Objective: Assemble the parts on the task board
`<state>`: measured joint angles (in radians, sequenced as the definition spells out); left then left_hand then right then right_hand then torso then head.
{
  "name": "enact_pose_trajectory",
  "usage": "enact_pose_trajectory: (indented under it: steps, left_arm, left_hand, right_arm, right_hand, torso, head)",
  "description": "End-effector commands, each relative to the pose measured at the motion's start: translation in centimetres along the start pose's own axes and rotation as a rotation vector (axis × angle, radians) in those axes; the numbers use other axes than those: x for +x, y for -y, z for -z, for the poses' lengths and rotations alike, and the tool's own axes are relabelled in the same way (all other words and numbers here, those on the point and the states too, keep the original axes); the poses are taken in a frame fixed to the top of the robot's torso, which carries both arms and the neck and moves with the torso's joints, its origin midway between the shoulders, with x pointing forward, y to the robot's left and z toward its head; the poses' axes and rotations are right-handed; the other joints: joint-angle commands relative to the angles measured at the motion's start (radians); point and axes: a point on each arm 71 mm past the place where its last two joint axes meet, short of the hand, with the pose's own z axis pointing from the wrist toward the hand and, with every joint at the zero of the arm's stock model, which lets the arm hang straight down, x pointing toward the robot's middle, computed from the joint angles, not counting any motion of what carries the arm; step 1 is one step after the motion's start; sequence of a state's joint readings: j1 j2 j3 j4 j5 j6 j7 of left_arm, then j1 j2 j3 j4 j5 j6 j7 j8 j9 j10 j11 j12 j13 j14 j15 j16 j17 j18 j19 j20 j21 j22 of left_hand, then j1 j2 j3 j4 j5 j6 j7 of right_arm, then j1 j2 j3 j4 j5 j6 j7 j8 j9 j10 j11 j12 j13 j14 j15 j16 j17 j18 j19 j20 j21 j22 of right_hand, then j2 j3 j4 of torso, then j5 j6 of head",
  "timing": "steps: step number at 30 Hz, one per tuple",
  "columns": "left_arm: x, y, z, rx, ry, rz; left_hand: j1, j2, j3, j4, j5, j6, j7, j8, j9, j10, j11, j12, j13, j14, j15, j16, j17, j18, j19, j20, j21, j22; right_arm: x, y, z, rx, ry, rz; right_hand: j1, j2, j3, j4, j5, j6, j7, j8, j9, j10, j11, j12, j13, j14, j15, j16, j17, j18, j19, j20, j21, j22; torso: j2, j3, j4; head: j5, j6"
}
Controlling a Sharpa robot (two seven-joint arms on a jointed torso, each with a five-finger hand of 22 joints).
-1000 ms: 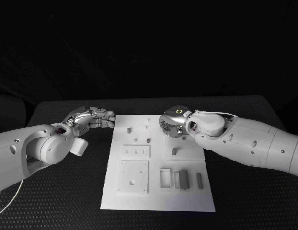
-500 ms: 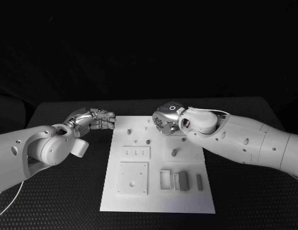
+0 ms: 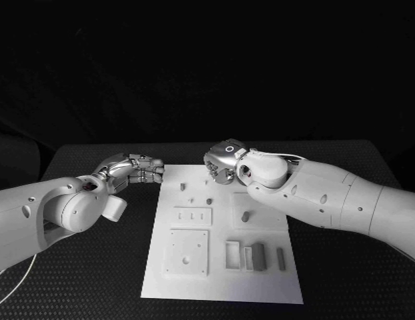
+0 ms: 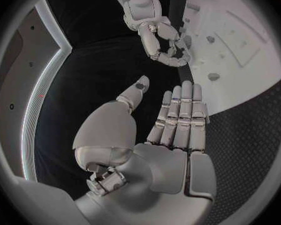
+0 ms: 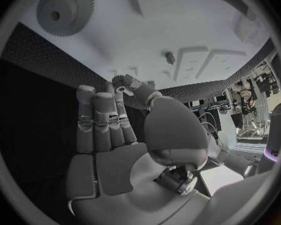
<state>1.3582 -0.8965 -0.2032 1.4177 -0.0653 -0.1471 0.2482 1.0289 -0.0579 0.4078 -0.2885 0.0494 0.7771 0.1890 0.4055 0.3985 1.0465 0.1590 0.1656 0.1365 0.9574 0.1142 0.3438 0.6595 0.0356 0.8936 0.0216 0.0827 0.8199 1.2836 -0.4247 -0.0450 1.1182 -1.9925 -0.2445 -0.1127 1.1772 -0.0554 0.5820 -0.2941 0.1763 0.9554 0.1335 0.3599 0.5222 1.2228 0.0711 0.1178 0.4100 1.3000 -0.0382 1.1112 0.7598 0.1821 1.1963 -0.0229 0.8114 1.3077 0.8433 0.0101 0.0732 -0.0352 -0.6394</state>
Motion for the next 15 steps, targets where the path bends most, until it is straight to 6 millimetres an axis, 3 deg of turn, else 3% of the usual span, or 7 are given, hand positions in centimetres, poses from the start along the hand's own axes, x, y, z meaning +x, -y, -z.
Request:
enact_pose_trajectory:
  steps: [1, 15]
  left_arm:
    - [0.4, 0.1, -0.2, 0.009, -0.018, 0.008]
    - [0.7, 0.2, -0.4, 0.010, -0.026, 0.009]
  left_hand:
    - [0.007, 0.004, -0.006, -0.001, 0.003, 0.003, 0.004, -0.006, -0.001, -0.004, 0.002, -0.007, 0.002, 0.008, 0.000, -0.004, 0.002, -0.012, 0.003, -0.006, -0.004, -0.002]
    - [0.006, 0.005, -0.007, -0.001, 0.003, 0.002, 0.005, -0.006, -0.002, -0.004, 0.002, -0.007, 0.002, 0.009, 0.000, -0.005, 0.002, -0.012, 0.004, -0.006, -0.005, -0.002]
  right_arm:
    - [-0.3, 0.1, -0.2, 0.025, 0.041, 0.035]
    - [-0.5, -0.9, -1.3, 0.017, 0.055, 0.045]
  right_hand:
    - [-0.003, -0.012, 0.002, 0.005, 0.003, 0.007, -0.002, -0.003, 0.001, 0.038, -0.016, 0.002, 0.012, -0.009, -0.017, 0.006, -0.001, 0.080, 0.000, 0.000, 0.004, 0.023]
    - [-0.002, -0.016, 0.003, 0.005, 0.003, 0.007, -0.001, -0.007, 0.002, 0.036, -0.016, -0.002, 0.017, -0.006, -0.017, 0.010, -0.002, 0.080, 0.004, -0.002, 0.010, 0.023]
  torso:
    - [0.001, 0.0005, 0.0007]
    - [0.002, 0.0015, -0.0003]
  head:
    - [0.004, 0.005]
    - [0.018, 0.003]
